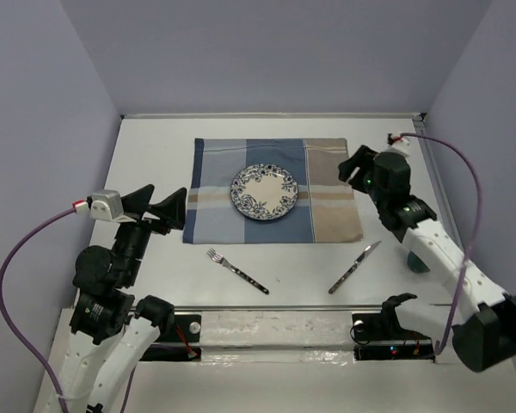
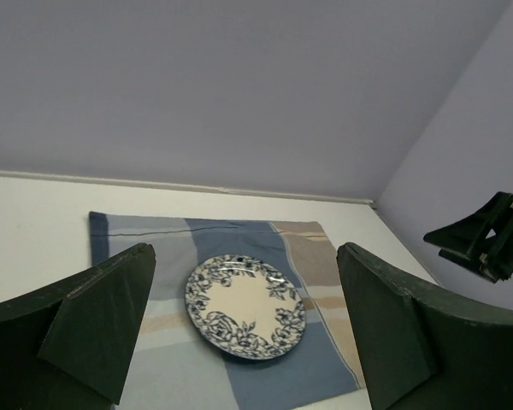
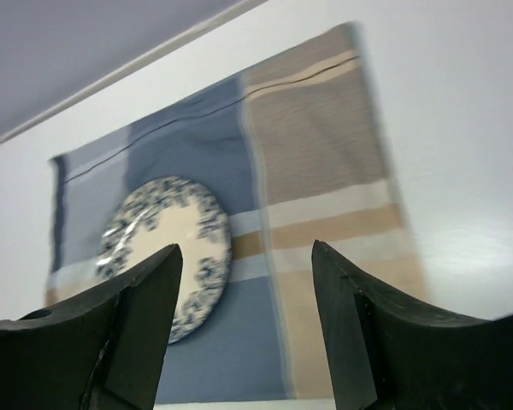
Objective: Set the dinner table for one person
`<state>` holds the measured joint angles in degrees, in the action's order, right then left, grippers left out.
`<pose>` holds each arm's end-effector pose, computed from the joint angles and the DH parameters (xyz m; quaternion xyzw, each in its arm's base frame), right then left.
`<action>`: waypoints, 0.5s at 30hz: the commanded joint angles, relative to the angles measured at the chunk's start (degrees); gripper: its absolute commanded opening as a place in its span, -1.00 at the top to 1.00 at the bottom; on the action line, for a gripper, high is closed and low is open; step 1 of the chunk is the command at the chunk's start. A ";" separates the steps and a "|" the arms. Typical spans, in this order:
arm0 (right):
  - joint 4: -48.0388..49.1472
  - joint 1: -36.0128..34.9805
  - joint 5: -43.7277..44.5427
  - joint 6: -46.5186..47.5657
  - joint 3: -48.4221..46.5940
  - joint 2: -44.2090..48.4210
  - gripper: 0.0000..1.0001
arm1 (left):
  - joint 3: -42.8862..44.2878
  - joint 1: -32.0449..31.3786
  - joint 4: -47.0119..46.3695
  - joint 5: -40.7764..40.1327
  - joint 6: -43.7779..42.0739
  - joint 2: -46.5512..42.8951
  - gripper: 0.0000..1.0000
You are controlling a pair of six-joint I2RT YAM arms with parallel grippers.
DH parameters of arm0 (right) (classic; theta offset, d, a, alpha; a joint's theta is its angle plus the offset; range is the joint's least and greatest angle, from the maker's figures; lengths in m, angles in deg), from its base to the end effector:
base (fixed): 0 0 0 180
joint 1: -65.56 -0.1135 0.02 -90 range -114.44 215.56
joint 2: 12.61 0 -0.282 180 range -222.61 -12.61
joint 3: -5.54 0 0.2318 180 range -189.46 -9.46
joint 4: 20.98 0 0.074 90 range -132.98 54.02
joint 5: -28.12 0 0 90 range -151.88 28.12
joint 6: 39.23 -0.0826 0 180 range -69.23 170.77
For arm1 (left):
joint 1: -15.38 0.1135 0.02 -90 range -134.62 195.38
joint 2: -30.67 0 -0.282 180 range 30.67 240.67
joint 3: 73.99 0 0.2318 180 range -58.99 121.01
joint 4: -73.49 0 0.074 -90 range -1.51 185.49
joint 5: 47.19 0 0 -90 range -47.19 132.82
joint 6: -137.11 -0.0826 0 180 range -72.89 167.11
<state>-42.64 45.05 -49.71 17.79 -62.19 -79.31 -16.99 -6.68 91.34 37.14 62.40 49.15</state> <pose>0.2731 0.0836 0.3221 0.1488 0.8063 0.1768 0.5445 0.0772 -0.0225 0.4024 -0.0071 0.5695 -0.2364 0.7872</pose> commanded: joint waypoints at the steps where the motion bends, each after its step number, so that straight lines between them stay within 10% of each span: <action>1: -21.26 3.81 20.59 -0.32 3.86 10.16 -0.39 | -0.34 -4.91 -4.26 5.23 -0.61 -1.25 -0.98; 15: -51.94 7.33 37.31 -20.20 0.19 17.92 -0.40 | 0.37 -19.77 -2.94 -0.48 -2.81 -6.35 -0.98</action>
<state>-84.54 51.52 -20.69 3.81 -58.28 -60.90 -16.99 -24.39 90.60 38.41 61.11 44.76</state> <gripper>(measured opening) 0.725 0.989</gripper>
